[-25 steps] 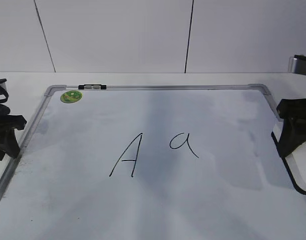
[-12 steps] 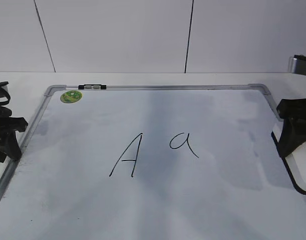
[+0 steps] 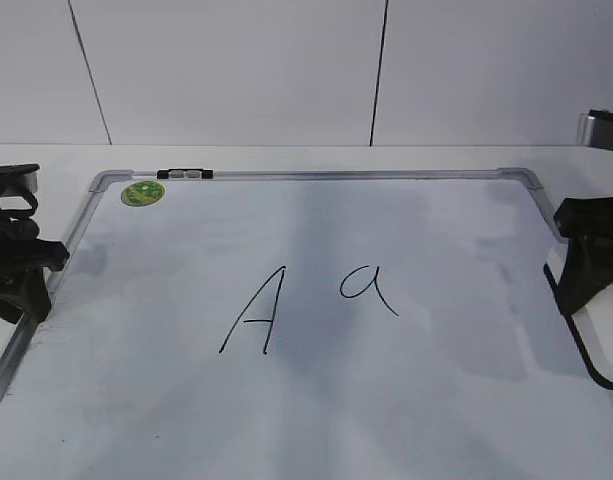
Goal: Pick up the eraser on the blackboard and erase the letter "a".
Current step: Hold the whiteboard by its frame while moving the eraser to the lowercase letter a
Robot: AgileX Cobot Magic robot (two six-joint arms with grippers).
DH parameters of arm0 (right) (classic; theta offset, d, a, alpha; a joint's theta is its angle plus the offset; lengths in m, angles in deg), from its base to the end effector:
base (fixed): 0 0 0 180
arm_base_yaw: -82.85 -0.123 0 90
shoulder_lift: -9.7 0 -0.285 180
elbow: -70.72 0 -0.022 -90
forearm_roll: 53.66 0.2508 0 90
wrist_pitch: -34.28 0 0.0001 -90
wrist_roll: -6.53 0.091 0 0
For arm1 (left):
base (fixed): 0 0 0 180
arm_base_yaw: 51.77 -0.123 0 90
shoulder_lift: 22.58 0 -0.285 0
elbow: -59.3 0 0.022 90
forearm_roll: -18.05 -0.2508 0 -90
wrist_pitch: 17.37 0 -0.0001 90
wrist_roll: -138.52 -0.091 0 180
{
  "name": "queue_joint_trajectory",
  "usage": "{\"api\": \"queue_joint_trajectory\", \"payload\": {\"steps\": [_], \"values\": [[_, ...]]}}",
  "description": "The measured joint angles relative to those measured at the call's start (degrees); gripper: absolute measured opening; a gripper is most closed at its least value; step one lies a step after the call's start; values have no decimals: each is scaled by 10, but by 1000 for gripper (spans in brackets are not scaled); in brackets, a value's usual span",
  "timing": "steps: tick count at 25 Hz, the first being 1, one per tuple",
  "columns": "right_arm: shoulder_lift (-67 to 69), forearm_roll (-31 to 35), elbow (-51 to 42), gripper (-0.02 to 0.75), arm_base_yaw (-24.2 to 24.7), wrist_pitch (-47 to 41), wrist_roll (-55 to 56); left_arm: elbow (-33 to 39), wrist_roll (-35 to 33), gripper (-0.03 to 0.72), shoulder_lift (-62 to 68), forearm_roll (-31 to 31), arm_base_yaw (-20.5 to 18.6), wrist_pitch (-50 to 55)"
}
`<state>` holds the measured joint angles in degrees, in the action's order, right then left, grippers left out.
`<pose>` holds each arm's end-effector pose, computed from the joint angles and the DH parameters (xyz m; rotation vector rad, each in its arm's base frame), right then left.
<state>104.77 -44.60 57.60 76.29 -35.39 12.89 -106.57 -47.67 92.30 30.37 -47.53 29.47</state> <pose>0.2706 0.0447 0.2596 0.0759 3.1114 0.2378 0.3341 -0.0390 0.1512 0.0616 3.0563 -0.2463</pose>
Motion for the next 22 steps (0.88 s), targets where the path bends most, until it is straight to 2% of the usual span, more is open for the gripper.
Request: {"api": "queue_joint_trajectory", "payload": {"steps": [5,12,22], "values": [[0,0,0,556,0,0,-1,0,0,230,0,0,0,2],[0,0,0,556,0,0,-1,0,0,161,0,0,2,3],[0,0,0,556,0,0,-1,-1,0,110,0,0,2,6]]}}
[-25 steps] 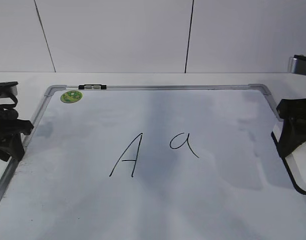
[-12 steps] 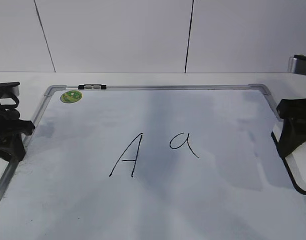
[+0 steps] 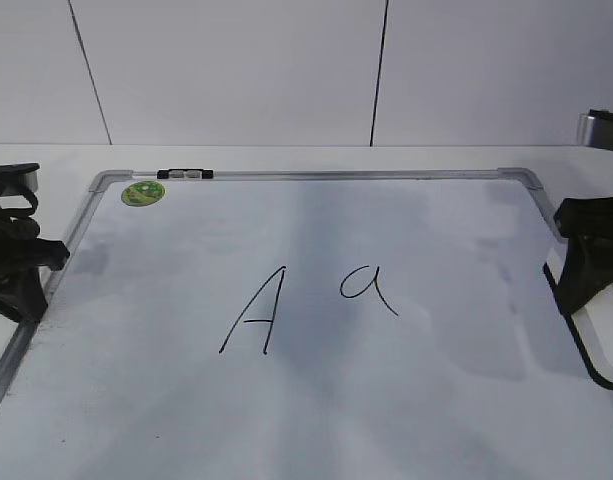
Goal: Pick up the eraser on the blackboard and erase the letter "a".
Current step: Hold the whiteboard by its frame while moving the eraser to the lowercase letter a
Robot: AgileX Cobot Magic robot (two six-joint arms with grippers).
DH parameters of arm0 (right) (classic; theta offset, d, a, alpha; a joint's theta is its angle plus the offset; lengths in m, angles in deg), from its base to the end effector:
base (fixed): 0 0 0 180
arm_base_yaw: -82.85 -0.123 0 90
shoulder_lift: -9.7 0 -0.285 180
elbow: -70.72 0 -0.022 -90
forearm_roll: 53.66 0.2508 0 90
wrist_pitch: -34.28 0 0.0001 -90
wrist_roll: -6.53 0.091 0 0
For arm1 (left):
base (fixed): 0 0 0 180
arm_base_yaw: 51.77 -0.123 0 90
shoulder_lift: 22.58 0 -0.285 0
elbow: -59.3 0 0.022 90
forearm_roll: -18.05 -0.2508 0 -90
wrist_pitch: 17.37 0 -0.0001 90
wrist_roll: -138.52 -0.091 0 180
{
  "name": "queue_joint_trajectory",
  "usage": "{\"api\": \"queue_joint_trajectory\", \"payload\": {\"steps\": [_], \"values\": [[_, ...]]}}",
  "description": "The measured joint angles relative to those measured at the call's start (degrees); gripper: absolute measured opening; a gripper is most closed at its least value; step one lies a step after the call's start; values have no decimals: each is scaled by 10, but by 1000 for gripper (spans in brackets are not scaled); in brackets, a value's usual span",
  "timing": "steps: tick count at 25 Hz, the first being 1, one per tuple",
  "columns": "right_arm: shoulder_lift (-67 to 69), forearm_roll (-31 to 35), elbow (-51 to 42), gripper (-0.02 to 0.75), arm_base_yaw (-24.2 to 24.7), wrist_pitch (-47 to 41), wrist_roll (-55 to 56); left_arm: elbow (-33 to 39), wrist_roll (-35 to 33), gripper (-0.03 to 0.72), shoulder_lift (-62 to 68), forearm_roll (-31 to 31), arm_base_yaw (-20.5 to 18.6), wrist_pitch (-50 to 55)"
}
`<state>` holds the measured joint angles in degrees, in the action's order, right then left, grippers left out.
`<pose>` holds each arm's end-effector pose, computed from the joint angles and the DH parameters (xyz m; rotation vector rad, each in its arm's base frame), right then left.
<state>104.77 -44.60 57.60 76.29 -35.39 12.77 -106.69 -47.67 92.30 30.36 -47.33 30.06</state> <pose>0.2706 0.0447 0.2596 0.0726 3.1113 0.2378 0.3335 -0.0402 0.1516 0.0689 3.0644 -0.2485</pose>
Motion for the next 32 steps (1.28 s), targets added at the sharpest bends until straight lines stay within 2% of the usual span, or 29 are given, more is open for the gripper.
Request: {"api": "queue_joint_trajectory", "payload": {"steps": [12,17,32], "values": [[0,0,0,556,0,0,0,0,0,93,0,-2,0,1],[0,0,0,556,0,0,0,-1,5,25,0,-3,0,3],[4,7,1,556,-5,0,-6,-1,10,20,0,-2,0,3]]}}
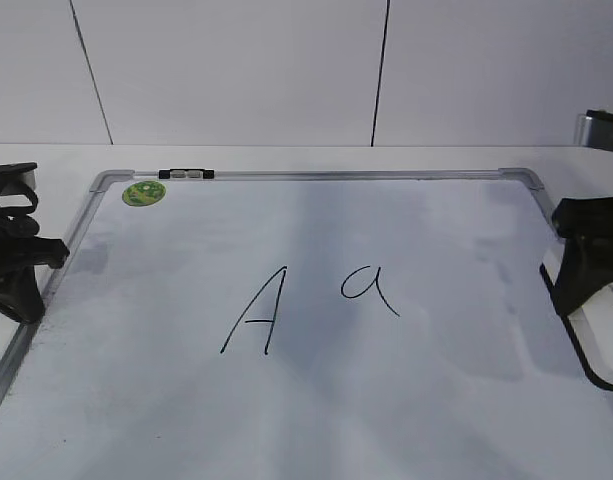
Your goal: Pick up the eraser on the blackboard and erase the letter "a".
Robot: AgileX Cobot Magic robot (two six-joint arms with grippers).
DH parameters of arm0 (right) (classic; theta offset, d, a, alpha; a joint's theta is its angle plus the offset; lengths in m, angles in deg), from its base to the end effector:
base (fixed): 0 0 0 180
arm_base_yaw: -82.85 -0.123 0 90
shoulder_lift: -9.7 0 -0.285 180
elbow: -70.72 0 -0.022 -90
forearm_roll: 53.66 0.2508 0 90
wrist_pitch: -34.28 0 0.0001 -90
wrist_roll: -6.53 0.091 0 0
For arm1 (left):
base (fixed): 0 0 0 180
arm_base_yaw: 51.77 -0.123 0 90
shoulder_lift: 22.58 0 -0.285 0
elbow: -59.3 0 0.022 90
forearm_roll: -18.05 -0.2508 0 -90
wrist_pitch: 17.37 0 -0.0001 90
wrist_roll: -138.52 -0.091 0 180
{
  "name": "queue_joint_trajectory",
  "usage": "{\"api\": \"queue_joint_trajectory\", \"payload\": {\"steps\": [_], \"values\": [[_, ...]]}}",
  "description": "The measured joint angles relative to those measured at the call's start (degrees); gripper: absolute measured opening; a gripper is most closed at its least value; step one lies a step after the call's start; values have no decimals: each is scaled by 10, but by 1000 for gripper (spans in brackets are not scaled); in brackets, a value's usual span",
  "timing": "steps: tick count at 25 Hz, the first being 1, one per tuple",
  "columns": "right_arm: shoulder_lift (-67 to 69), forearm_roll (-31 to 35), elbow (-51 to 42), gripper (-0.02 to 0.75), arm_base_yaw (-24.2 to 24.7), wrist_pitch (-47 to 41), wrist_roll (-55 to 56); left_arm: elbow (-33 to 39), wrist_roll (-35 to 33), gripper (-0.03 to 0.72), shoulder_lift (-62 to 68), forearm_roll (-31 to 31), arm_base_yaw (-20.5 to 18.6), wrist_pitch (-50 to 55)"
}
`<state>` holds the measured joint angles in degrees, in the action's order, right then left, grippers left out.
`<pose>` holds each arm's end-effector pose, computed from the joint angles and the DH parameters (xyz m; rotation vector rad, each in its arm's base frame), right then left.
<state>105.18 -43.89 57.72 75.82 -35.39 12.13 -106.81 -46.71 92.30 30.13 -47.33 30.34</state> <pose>0.2714 0.0481 0.2583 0.0496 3.1165 0.2552 0.3335 -0.0400 0.1520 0.0482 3.0692 -0.2457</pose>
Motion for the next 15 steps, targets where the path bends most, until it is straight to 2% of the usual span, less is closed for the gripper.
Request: {"api": "queue_joint_trajectory", "payload": {"steps": [8,15], "values": [[79,-46,50,556,-68,0,1,0,0,20,0,0,0,0],[152,-73,132,556,-94,0,14,0,0,20,0,0,0,0]]}}
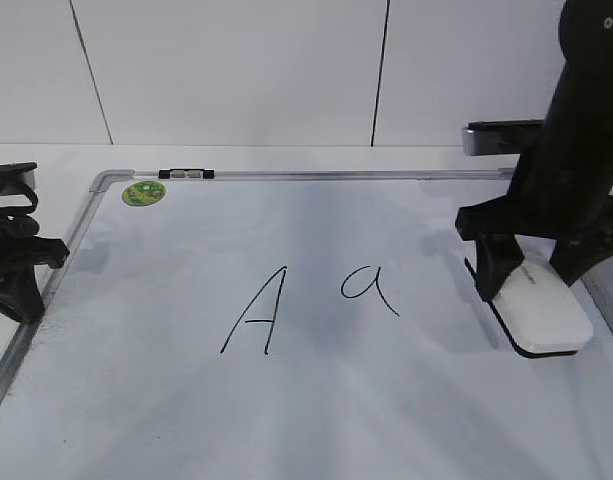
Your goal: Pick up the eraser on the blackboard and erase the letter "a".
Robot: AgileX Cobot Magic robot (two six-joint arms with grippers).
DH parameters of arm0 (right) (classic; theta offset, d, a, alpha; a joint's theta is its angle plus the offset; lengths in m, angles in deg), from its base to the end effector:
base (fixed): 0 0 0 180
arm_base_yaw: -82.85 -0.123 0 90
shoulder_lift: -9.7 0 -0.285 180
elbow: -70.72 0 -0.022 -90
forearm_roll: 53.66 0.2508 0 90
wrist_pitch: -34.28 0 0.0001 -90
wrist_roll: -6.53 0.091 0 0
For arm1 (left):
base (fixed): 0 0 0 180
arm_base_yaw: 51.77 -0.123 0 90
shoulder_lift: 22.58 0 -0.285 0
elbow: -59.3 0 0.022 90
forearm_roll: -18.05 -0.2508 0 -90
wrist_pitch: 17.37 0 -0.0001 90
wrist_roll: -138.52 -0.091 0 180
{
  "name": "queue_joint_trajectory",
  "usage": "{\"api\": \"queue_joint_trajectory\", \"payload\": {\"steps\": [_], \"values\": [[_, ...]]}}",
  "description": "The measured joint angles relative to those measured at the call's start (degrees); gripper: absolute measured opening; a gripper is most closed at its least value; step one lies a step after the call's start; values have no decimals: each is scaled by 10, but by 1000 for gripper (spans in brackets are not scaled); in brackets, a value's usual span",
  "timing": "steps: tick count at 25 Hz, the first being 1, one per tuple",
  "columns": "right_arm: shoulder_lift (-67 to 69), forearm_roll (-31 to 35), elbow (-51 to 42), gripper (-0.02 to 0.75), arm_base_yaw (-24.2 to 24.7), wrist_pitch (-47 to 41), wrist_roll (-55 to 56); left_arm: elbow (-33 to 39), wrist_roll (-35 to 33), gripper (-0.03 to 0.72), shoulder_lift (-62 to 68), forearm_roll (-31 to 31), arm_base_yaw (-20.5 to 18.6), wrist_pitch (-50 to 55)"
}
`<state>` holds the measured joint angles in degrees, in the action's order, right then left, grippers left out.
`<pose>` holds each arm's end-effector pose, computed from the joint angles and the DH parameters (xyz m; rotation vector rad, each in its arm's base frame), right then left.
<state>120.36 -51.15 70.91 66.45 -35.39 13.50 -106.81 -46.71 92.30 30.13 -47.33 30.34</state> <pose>0.3279 0.1004 0.2317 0.2335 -3.1215 -0.0622 0.3335 -0.0400 0.1520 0.0482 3.0692 -0.2457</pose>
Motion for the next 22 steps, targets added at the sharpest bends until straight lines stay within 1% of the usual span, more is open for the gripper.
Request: {"api": "queue_joint_trajectory", "payload": {"steps": [5,13,16,22], "values": [[52,-11,67,556,-21,0,3,0,0,20,0,0,0,0],[137,-25,169,556,-71,0,4,0,0,19,0,1,0,0],[166,-25,193,556,-80,0,4,0,0,20,0,2,0,0],[201,-25,210,556,-82,0,4,0,0,19,0,2,0,0]]}}
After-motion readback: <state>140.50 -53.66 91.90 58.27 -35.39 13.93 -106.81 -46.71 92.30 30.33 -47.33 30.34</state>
